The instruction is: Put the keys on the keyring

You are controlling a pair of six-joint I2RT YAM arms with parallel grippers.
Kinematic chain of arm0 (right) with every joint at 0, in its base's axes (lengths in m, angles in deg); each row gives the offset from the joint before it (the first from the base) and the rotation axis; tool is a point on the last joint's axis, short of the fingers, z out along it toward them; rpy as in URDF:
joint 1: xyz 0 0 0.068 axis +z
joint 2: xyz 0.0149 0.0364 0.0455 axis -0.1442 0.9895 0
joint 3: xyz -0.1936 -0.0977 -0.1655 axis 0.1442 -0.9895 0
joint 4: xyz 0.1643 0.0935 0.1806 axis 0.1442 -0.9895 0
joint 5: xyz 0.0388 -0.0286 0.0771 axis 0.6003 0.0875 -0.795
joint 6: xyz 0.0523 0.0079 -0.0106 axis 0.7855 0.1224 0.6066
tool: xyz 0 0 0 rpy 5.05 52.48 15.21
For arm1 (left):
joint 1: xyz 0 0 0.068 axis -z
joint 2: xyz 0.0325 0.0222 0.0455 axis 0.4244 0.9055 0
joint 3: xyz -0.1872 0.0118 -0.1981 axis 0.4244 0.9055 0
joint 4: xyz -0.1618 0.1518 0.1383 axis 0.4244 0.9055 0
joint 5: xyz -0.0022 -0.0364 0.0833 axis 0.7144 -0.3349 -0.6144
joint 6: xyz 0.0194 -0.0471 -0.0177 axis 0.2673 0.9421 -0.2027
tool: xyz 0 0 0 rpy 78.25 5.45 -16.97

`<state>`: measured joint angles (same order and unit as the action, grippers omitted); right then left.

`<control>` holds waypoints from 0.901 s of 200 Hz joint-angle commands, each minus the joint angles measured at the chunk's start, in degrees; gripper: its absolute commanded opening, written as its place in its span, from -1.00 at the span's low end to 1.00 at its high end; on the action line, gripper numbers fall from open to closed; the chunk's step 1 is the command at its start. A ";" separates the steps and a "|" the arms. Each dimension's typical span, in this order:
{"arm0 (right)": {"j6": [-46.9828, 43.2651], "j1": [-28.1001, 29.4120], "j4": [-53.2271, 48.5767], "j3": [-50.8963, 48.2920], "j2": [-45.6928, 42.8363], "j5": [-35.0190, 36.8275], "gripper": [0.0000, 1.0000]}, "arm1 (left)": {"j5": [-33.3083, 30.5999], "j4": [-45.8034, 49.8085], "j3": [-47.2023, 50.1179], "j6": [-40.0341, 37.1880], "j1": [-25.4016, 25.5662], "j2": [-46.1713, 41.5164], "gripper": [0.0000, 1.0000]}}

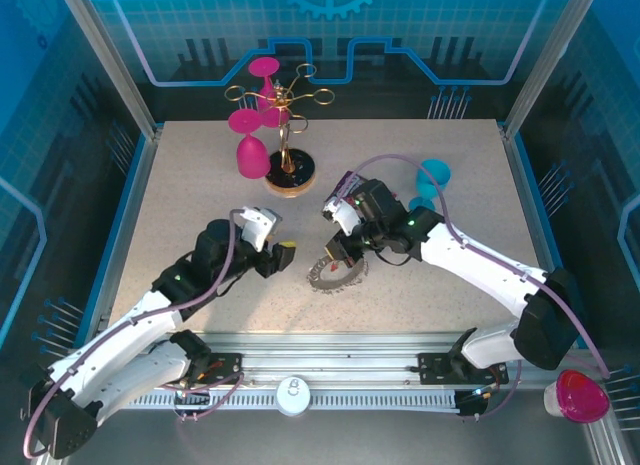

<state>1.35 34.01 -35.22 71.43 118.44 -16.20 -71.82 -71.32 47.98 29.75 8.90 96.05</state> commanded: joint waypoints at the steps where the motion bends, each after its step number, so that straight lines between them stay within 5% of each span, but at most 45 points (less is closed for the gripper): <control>1: -4.67 -0.49 -2.19 3.51 -0.56 -5.29 -1.00 | 10.97 0.68 -1.65 -14.72 0.19 1.82 0.07; 40: -7.42 -0.56 -3.57 4.08 -1.88 -7.30 -1.00 | 11.45 -4.39 -1.02 -18.86 -0.05 3.86 -0.13; 109: -10.16 -0.52 -4.15 4.24 -2.76 -8.84 -1.00 | 25.84 -8.25 0.02 -21.05 -0.48 7.73 -0.25; 180: -11.46 0.19 -3.82 3.95 -4.33 -9.87 -1.00 | 31.72 -15.10 1.20 -20.52 -0.48 12.05 -0.35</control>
<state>-8.83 34.01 -38.98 73.95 115.73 -23.67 -44.48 -81.70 47.98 10.18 8.69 107.35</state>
